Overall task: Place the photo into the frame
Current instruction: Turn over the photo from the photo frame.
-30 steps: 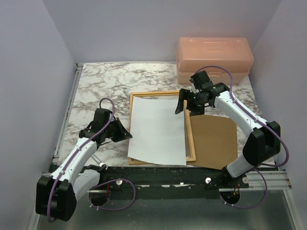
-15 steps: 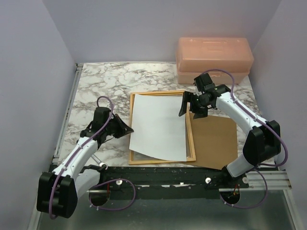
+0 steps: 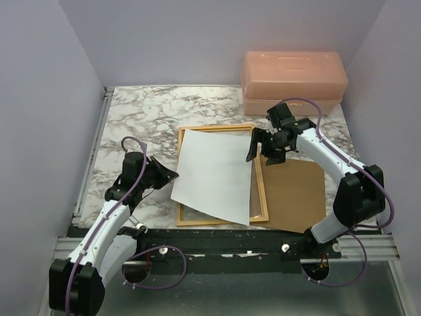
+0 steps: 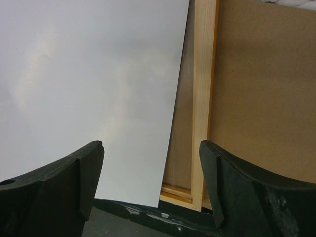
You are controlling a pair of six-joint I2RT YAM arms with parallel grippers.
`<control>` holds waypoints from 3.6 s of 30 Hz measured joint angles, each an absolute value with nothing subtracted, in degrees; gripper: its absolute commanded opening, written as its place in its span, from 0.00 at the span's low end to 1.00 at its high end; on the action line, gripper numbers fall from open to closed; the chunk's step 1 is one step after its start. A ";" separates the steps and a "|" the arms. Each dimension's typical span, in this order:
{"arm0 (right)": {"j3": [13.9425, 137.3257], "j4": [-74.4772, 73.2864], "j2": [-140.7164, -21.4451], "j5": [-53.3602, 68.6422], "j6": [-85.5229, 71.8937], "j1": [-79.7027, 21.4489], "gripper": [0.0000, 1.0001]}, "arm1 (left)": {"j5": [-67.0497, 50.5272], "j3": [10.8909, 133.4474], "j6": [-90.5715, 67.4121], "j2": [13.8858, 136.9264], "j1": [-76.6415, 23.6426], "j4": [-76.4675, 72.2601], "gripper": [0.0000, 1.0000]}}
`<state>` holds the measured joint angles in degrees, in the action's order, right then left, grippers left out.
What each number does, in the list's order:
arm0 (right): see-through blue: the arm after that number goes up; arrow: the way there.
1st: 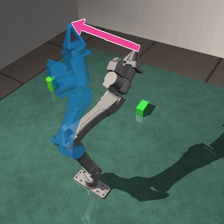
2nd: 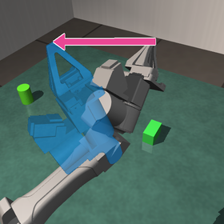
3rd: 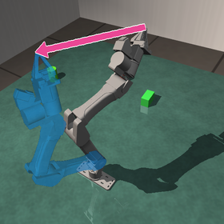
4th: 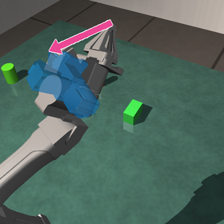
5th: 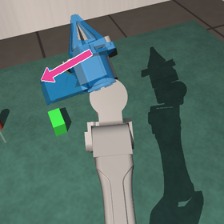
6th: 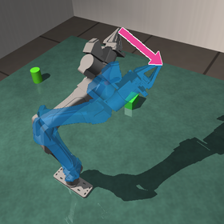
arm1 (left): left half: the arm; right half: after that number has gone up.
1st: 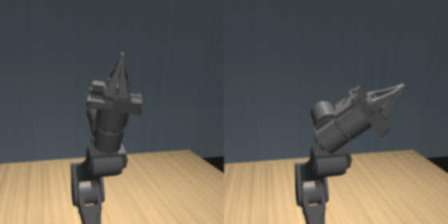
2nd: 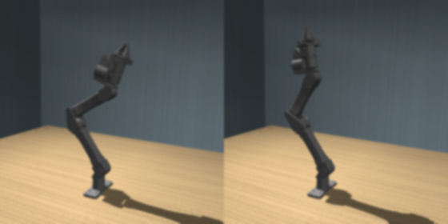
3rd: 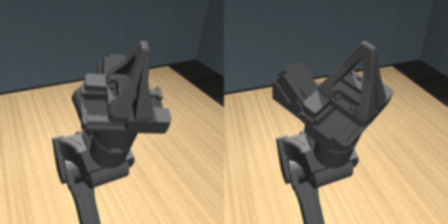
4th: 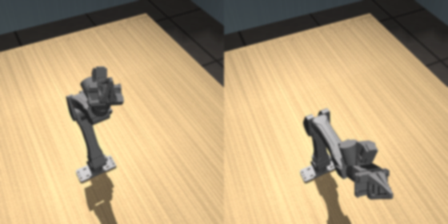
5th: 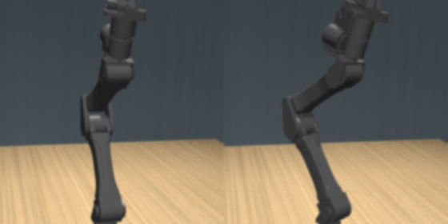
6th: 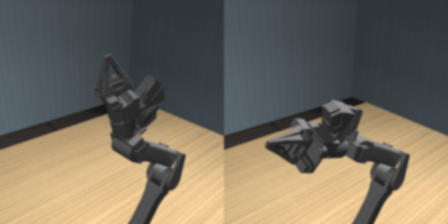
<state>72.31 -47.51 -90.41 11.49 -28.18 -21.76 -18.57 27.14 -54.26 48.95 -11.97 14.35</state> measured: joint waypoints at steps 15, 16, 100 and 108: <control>71.02 -45.87 -90.43 12.56 -28.21 -21.63 0.86 | -13.63 20.53 -58.13 41.74 -11.68 13.13 0.00; 70.81 -45.78 -90.43 12.60 -28.21 -21.63 0.86 | -13.52 20.03 -58.63 41.74 -11.68 12.75 0.00; 63.42 -40.07 -94.26 14.20 -28.49 -20.27 0.87 | -23.31 21.65 -56.62 71.09 -23.40 -13.02 0.75; 61.04 -38.46 -96.77 14.37 -28.51 -20.25 0.87 | -15.66 31.05 -50.87 64.05 -24.51 6.15 0.94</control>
<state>61.04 -38.46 -96.77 14.37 -28.51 -20.25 -15.66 31.05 -50.87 64.05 -24.51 6.15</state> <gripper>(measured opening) 0.868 0.878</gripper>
